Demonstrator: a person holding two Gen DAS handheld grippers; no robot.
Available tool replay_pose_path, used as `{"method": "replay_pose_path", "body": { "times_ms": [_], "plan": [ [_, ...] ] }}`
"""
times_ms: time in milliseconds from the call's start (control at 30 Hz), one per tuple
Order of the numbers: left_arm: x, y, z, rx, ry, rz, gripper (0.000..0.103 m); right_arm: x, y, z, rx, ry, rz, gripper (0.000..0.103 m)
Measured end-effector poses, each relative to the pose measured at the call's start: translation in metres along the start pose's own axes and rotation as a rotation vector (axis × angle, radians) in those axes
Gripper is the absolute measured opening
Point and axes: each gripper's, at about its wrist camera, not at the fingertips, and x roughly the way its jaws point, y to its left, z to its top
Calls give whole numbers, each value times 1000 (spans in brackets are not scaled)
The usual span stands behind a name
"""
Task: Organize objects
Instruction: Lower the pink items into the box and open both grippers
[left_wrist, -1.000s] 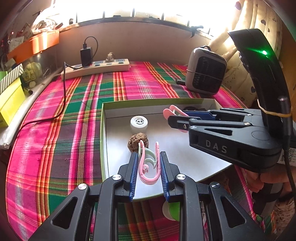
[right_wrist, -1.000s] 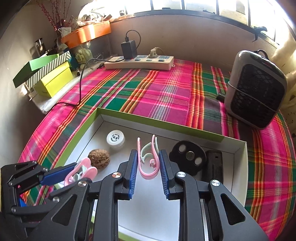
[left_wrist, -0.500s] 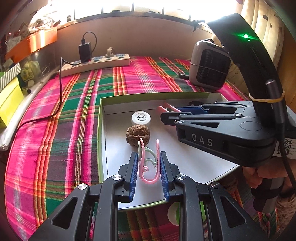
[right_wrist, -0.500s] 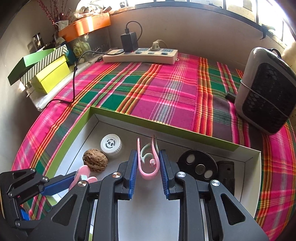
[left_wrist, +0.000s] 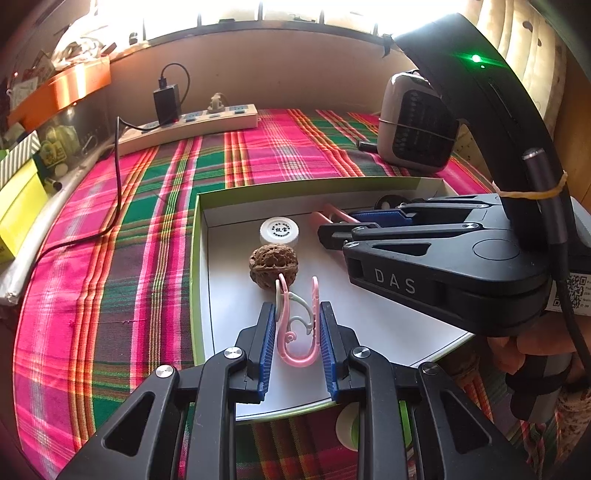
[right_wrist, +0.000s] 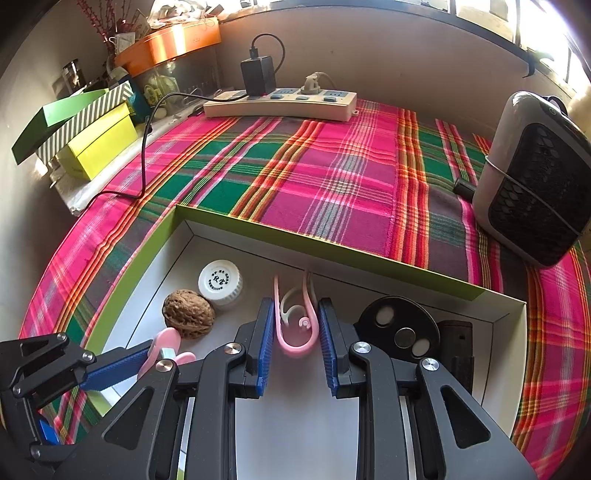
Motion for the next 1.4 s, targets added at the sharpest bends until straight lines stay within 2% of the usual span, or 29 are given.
{"method": "replay_pose_path", "body": {
  "times_ms": [433,633,967,1400],
  "plan": [
    [0,0,-1,0,3,1,21,0,2,-1,3,6,-20,25],
    [0,0,0,0,4,0,22,-1,2,-2,15,6,-9,36],
    [-4,2,-3,-16,8,1,29,-9,0,-4,39,-15,-24,36],
    [-27,-3,-7,-6,-24,7,30,-36,4,-12,52,-63,-38,37]
  ]
}}
